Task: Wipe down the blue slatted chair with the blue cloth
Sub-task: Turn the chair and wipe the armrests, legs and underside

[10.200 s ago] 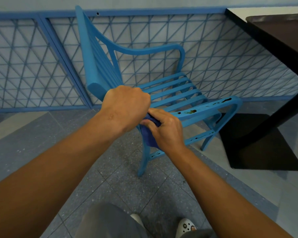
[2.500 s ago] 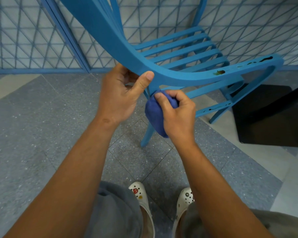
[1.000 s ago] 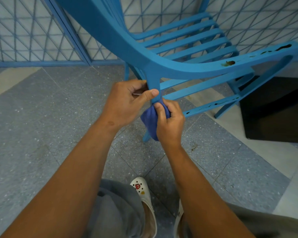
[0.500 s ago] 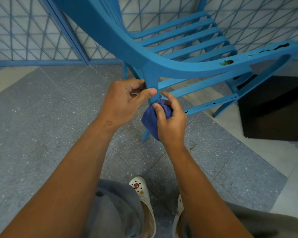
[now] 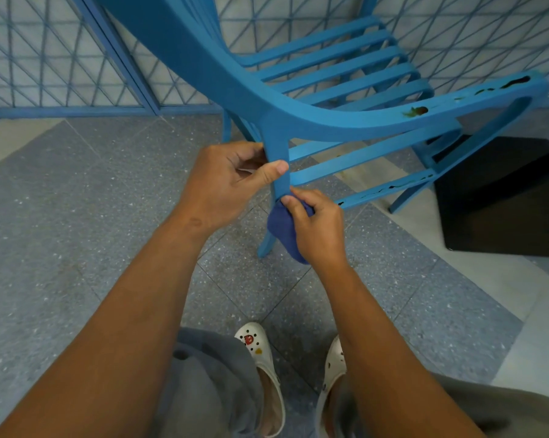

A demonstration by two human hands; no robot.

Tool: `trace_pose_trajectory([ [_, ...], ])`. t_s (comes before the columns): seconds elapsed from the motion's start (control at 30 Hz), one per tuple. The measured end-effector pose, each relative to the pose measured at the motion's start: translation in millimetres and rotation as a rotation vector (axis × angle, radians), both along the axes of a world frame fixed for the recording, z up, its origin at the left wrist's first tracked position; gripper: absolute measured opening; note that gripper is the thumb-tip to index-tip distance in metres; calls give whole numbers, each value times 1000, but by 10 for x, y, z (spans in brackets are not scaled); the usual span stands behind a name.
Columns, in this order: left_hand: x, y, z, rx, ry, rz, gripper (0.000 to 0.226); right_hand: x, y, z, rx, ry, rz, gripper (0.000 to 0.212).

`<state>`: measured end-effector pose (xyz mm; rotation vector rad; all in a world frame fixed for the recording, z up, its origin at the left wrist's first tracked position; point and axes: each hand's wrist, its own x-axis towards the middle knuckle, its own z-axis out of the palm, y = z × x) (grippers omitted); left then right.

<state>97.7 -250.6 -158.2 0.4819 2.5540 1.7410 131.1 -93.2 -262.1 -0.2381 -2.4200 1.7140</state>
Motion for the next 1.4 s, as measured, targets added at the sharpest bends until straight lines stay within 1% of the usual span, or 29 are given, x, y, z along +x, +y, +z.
trace_pose_trajectory([
  [0.1,2,-1,-21,2,-13,-9,21,-18,-24,57,-34,105,-37,18],
  [0.17,6,1,-37,-8,-18,-1,20,-10,-54,-42,-41,77,-59,16],
  [0.23,-3,8,-65,-30,-35,13,19,23,-67,-275,16,-51,-60,14],
  [0.33,-30,27,-169,-107,-89,14,19,130,-98,-620,175,-302,-35,18],
  [0.4,-50,29,-273,-186,-126,0,18,255,-144,-755,126,-399,-57,19],
  [0.53,-73,32,-475,-344,-180,-44,18,464,-216,-851,-130,-501,-224,18],
  [0.6,-80,39,-535,-361,-187,-56,17,479,-229,-821,-188,-454,-263,17],
  [0.7,-89,46,-552,-365,-186,-68,14,345,-224,-606,-256,-320,-287,18],
  [0.77,-95,43,-537,-362,-180,-80,16,213,-245,-444,-290,-241,-275,17],
  [0.83,-101,47,-516,-345,-175,-84,21,116,-288,-398,-308,-202,-275,17],
  [0.93,-107,59,-507,-347,-180,-79,24,43,-338,-491,-325,-258,-311,18],
  [1.07,-118,71,-493,-333,-190,-87,17,-13,-367,-568,-384,-336,-380,12],
  [1.17,-131,67,-497,-313,-196,-89,16,85,-430,-459,-442,-300,-405,13],
  [1.3,-126,72,-529,-311,-187,-81,19,148,-594,-278,-495,-179,-432,15],
  [1.4,-122,75,-547,-268,-191,-71,20,117,-621,-331,-529,-250,-449,20],
])
